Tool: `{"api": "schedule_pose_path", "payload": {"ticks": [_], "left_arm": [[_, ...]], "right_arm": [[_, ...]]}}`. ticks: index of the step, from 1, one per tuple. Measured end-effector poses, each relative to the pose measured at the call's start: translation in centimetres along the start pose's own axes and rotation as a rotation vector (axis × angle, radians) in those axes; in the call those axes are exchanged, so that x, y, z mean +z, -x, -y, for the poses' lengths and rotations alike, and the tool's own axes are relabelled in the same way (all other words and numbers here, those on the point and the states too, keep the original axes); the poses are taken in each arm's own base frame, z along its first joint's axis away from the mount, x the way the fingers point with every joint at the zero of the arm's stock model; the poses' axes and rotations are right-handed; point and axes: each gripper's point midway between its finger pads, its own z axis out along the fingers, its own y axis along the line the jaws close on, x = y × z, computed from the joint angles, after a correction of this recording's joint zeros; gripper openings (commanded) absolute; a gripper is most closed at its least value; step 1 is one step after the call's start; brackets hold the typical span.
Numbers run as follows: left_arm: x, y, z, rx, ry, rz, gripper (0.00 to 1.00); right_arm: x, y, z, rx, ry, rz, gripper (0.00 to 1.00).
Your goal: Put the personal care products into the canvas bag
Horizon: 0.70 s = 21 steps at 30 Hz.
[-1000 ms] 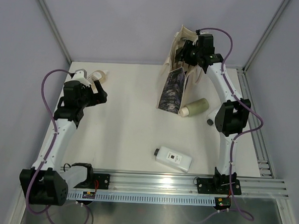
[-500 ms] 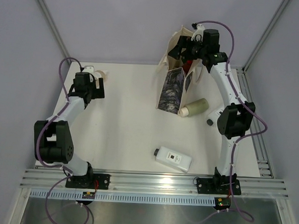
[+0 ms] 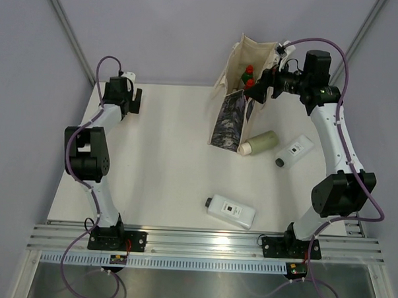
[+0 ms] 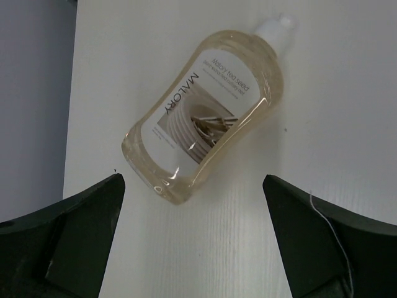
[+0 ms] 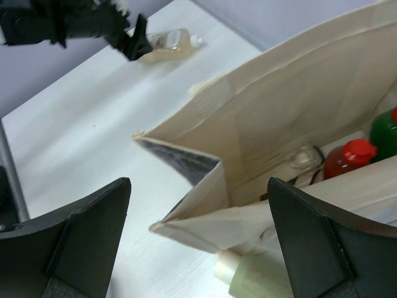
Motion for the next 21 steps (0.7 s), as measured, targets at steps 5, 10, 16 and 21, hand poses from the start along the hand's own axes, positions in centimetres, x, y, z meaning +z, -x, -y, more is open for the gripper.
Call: {"api": "schedule_pose_path", "payload": {"ticks": [5,10,16,21], "left_arm": [[3.0,0.1,0.2,0.026,-0.015,-0.015,0.96],[5.9,0.6,0.7,0.023,-0.062,-0.038,0.99],[7.1,1.2,-0.4,-0.033,-0.113,-0.079,0.98],[6.6,-1.1,-1.1,-0.043,-0.116,-0.176,0.98]], "right_arm": [[-0.5,-4.3,-1.3,0.051,0.046,-0.073,1.0],[-1.0,-6.0,-1.0,0.086,0.047,-0.093,1.0],[-2.0,-5.1,-1.0,0.125,0.043,-0.061,0.99],[-3.1,-3.9,-1.2,0.165,0.05,-0.025,1.0]]}}
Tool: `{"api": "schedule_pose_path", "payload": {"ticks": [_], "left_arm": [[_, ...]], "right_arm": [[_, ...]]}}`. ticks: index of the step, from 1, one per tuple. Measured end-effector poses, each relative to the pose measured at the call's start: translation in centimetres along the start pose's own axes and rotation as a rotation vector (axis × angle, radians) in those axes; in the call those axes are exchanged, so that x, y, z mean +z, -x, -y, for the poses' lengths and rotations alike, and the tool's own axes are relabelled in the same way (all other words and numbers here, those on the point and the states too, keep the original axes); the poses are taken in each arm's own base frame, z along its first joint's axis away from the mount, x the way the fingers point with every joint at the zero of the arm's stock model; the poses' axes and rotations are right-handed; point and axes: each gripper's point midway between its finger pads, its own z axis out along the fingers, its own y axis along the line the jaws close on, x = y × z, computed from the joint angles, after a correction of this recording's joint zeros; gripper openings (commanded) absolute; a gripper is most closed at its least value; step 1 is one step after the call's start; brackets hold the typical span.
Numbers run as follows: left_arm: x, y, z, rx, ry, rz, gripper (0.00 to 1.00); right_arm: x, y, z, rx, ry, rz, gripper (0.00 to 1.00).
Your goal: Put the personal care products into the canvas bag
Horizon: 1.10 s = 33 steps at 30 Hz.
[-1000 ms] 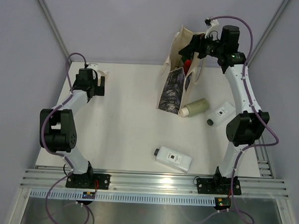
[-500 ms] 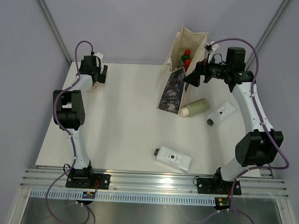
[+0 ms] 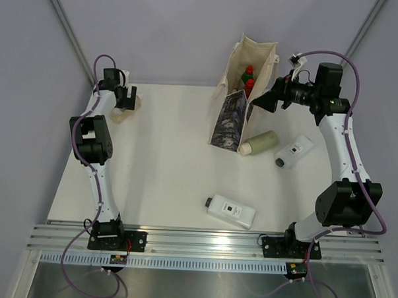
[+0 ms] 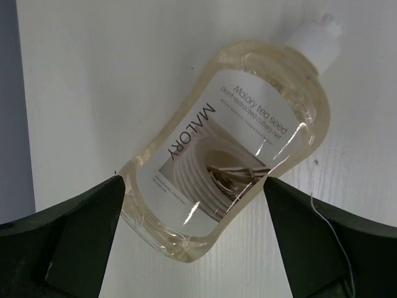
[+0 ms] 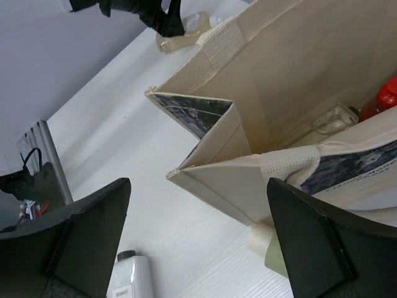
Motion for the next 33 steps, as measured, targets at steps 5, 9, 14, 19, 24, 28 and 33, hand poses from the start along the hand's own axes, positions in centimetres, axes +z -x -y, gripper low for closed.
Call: {"api": "schedule_pose_path", "payload": {"ticks": [5,9,14,19,24,28,33], "left_arm": [[0.7,-2.5,0.4,0.03,-0.001,-0.09,0.97],[0.5,-2.7,0.6,0.051,-0.002,-0.107,0.87],[0.3,-2.9,1.1,0.064,-0.003,-0.116,0.79],[-0.7,-3.9,4.1,0.128,0.005,-0.156,0.82],[-3.5,-6.0,10.9,0.273,-0.013,-0.199,0.86],[-6.7,-8.5,14.8,0.331,-0.063,-0.225,0.91],[-8.0,-10.3,13.4,0.195,-0.046,-0.293,0.96]], "right_arm": [[-1.3,1.1,-0.4,0.027,0.005,0.04,0.99],[-1.6,1.2,-1.7,0.048,0.044,0.05,1.0],[-2.0,0.8,-2.9,0.066,0.078,0.05,1.0],[-2.3,0.7,-3.7,0.068,0.097,0.05,0.99],[-2.5,0.6,-4.1,0.064,0.101,0.053,0.99],[-2.7,0.4,-4.4,0.063,0.101,0.053,1.0],[-2.8,0.2,-4.6,0.065,0.101,0.052,0.99]]}}
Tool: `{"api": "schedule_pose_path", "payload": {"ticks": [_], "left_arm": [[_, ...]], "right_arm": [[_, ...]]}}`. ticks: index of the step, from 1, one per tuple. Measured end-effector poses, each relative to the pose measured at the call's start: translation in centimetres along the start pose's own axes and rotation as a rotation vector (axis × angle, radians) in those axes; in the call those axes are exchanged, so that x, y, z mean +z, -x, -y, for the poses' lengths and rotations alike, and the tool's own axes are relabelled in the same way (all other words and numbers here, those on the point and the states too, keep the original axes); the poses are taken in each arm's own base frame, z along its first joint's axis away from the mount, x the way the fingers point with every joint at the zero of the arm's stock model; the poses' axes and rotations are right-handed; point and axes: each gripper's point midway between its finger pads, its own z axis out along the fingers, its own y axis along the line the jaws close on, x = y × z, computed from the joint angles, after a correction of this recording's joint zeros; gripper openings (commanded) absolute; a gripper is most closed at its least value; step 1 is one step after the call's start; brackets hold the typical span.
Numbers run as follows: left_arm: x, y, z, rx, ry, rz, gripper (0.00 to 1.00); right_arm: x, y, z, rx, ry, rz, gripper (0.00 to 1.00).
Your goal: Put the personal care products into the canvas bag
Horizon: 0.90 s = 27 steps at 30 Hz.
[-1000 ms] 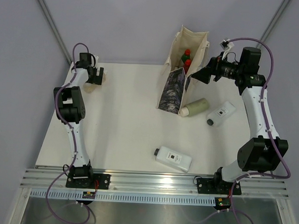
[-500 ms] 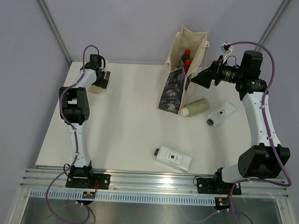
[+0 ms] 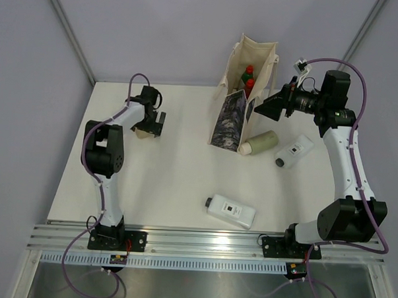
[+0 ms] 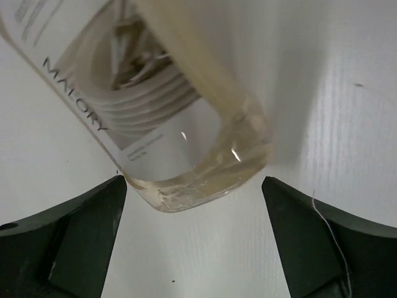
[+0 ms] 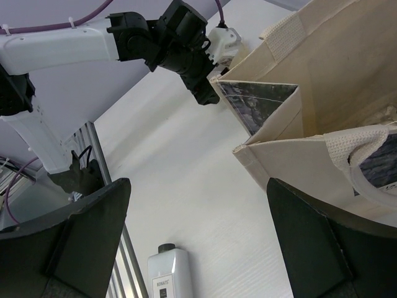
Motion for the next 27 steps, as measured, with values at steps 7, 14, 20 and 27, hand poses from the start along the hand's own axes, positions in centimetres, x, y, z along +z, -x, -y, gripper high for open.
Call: {"api": "schedule_pose_path", "payload": {"ticks": [7,14,20,27], "left_arm": [[-0.9,-0.2,-2.1,-0.311,-0.035,-0.009,0.99],[-5.0,4.0,-2.5,-0.457,-0.096,0.146,0.99],[-3.1,9.1,-4.3,-0.564,-0.07,0.168,0.99],[1.3,4.3,-3.7,-0.642,0.016,-0.025,0.99]], "right_arm": [[-0.1,0.1,-0.2,-0.01,0.0,0.003,1.0],[-0.4,0.3,-0.7,-0.026,0.0,0.007,1.0],[-0.4,0.3,-0.6,-0.028,-0.004,0.007,0.99],[-0.3,0.2,-0.4,-0.039,-0.011,0.006,0.99]]}}
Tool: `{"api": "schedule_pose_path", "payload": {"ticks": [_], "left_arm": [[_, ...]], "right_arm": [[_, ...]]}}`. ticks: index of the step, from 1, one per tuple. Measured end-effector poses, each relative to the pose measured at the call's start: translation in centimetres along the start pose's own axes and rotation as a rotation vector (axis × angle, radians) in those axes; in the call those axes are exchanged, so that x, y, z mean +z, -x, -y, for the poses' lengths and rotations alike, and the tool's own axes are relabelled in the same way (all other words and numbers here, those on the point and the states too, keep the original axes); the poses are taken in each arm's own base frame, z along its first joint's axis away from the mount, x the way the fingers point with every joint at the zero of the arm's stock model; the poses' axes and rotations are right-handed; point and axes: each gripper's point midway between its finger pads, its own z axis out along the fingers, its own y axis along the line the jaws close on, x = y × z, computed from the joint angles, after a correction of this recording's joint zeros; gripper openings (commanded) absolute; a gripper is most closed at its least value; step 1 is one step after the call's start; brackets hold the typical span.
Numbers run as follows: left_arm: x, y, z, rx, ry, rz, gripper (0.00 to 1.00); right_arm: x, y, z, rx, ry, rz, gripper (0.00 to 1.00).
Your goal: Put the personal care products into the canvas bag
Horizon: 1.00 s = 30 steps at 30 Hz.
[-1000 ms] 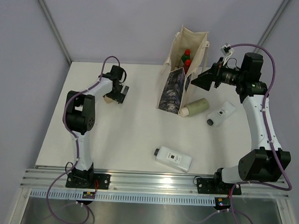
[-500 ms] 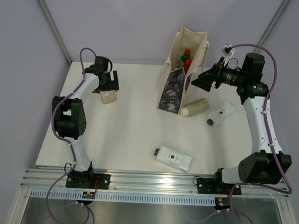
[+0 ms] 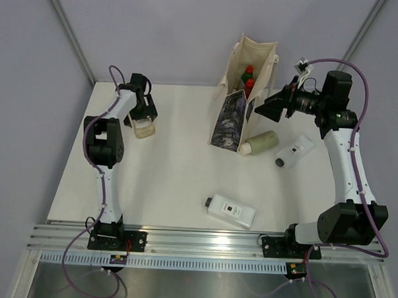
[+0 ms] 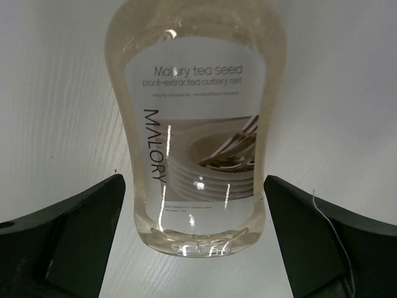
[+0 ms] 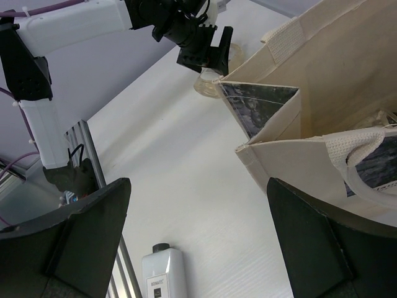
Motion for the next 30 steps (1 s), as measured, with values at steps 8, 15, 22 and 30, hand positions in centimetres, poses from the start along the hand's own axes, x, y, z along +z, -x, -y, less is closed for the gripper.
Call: {"api": "schedule_pose_path", "payload": {"ticks": [8,15,22,30], "left_arm": [[1.6,-2.0,-0.7,-0.025,0.045,-0.061,0.99],[2.3,-2.6,-0.9,-0.019,0.057,-0.085,0.89],[2.8,-2.5,-0.1,0.027,0.01,-0.103,0.16],[1.2,-4.6,1.3,0.11,-0.205,-0.079,0.0]], "right_arm": [[0.0,-0.2,0.1,0.004,0.0,-0.002,0.99],[0.0,-0.2,-0.5,0.004,0.033,-0.005,1.0],[-0.2,0.3,-2.1,-0.013,0.109,-0.005,1.0],[-0.4,3.9,-6.2,-0.129,0.186,0.014,0.99]]}}
